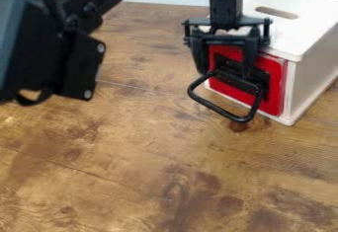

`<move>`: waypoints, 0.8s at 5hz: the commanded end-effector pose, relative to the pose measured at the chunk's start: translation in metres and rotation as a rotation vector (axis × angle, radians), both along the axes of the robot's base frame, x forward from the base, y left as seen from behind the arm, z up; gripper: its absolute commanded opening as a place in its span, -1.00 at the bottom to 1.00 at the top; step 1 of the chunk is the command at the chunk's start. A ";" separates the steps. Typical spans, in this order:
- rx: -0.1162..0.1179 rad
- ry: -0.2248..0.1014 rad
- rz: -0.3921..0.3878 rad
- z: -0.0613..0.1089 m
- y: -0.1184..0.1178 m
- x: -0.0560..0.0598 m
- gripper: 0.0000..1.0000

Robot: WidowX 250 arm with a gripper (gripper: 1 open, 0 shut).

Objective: Close the drawer

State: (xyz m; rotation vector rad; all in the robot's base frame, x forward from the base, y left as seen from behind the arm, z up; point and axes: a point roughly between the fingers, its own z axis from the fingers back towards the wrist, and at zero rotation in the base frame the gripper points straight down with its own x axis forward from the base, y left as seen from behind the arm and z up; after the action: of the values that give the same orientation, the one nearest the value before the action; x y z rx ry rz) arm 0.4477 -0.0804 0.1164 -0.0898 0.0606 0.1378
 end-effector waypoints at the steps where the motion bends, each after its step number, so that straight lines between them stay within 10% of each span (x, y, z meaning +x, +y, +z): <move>1: -0.073 -0.160 0.042 0.055 -0.016 0.010 1.00; 4: -0.116 -0.188 -0.016 0.049 -0.003 0.001 1.00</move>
State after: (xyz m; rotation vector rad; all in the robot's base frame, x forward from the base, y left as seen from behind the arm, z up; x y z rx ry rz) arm 0.4497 -0.0932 0.1353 -0.2107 -0.0464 0.1061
